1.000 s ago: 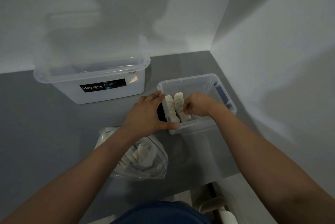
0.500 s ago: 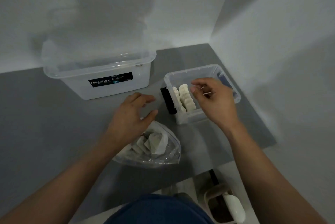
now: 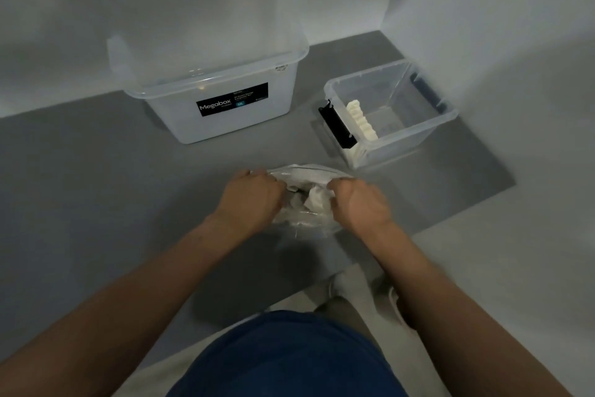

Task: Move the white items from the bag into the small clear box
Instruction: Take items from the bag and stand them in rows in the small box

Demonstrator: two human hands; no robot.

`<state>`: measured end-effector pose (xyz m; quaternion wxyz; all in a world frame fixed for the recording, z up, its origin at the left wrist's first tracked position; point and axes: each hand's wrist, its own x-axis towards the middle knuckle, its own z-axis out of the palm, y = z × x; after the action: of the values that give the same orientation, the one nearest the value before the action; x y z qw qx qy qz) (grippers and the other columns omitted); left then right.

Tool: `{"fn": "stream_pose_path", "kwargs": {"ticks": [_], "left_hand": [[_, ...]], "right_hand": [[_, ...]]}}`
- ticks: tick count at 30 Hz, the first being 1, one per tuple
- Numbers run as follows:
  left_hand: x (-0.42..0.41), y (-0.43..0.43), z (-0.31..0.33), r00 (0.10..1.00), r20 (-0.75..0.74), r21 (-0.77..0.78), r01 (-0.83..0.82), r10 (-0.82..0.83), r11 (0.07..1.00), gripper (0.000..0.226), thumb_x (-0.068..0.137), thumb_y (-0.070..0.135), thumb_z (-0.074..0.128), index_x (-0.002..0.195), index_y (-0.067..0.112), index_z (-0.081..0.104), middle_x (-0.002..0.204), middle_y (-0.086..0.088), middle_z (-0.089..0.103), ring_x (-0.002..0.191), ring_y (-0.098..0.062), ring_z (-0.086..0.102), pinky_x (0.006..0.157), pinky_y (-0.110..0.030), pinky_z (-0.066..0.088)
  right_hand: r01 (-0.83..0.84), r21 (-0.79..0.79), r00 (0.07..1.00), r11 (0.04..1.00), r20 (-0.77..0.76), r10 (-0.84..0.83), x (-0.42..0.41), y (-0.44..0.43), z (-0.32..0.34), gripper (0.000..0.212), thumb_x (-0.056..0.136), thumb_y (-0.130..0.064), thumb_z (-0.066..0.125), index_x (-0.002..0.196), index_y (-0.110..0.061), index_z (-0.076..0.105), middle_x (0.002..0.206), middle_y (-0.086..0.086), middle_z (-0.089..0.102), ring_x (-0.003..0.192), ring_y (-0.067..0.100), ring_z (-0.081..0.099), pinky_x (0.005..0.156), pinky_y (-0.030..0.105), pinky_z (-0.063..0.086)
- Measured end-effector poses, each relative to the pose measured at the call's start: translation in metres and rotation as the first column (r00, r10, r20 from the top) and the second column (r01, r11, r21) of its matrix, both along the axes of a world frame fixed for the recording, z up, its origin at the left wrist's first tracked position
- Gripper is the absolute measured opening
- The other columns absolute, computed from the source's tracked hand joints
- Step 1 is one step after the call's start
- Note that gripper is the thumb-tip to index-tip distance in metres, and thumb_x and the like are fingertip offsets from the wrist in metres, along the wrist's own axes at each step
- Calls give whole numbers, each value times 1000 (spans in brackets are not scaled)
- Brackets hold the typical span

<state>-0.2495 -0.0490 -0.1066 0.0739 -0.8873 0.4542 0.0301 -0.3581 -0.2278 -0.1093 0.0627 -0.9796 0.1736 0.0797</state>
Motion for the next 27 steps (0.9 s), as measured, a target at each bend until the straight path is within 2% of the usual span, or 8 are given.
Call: {"fn": "stream_pose_path", "kwargs": {"ticks": [4, 6, 9, 11, 16, 19, 23, 27], "left_hand": [[3, -10, 7, 1000, 10, 44, 22, -22, 999, 69, 89, 48, 64, 148, 23, 39, 127, -1, 66, 118, -25, 52, 94, -39, 34], [1, -16, 10, 999, -10, -1, 50, -50, 999, 76, 87, 43, 69, 151, 21, 34, 130, -2, 65, 120, -26, 52, 96, -38, 35], [-5, -21, 4, 982, 5, -136, 186, -187, 973, 41, 87, 31, 70, 125, 23, 61, 117, 2, 69, 112, -24, 57, 90, -35, 42], [-10, -27, -6, 983, -79, -193, 149, -166, 970, 19, 90, 27, 63, 107, 21, 70, 103, -1, 72, 102, -25, 60, 87, -37, 44], [-8, -38, -29, 967, -255, -193, -66, 15, 979, 21, 83, 19, 56, 89, 23, 77, 86, -1, 74, 88, -26, 67, 76, -33, 45], [-3, -45, -35, 943, -314, -216, -187, 113, 958, 24, 86, 35, 56, 88, 25, 78, 86, 1, 75, 89, -24, 68, 81, -34, 47], [-10, -61, -36, 931, -280, -120, -278, 236, 953, 39, 87, 58, 54, 91, 27, 76, 94, 1, 72, 103, -24, 60, 92, -42, 36], [-15, -70, -33, 902, -313, -143, -355, 298, 924, 19, 84, 43, 63, 92, 29, 74, 94, 3, 69, 105, -24, 60, 90, -41, 30]], "right_hand": [[42, 54, 999, 998, 6, -42, 1, 0, 1, 39, 93, -25, 64, 132, -23, 59, 130, 6, 64, 109, 37, 66, 86, 44, 56], [43, 91, 999, 995, 27, -46, 4, 3, 2, 33, 93, -34, 63, 126, -27, 66, 131, 2, 63, 111, 33, 65, 90, 43, 56], [81, 79, 996, 994, -38, -78, 7, 10, -3, 31, 90, -48, 64, 106, -24, 74, 112, 2, 68, 102, 27, 68, 84, 37, 57], [132, 89, 991, 987, -43, -129, 6, 13, -6, 36, 86, -52, 66, 105, -22, 72, 106, 1, 68, 98, 25, 69, 78, 34, 56], [105, 65, 994, 992, -34, -102, 3, 17, -5, 40, 87, -45, 67, 121, -23, 68, 124, -1, 65, 107, 27, 67, 87, 38, 56], [107, 45, 994, 993, -9, -106, 2, 14, -8, 33, 94, -42, 58, 117, -22, 70, 120, 0, 66, 105, 29, 67, 83, 35, 51], [139, 106, 989, 985, 34, -143, 0, 12, -8, 26, 94, -35, 62, 113, -18, 68, 110, 6, 71, 98, 34, 68, 77, 35, 49], [159, 154, 981, 975, 86, -174, -5, 5, -7, 26, 92, -23, 63, 117, -17, 63, 109, 8, 74, 99, 36, 68, 82, 37, 49]]}}
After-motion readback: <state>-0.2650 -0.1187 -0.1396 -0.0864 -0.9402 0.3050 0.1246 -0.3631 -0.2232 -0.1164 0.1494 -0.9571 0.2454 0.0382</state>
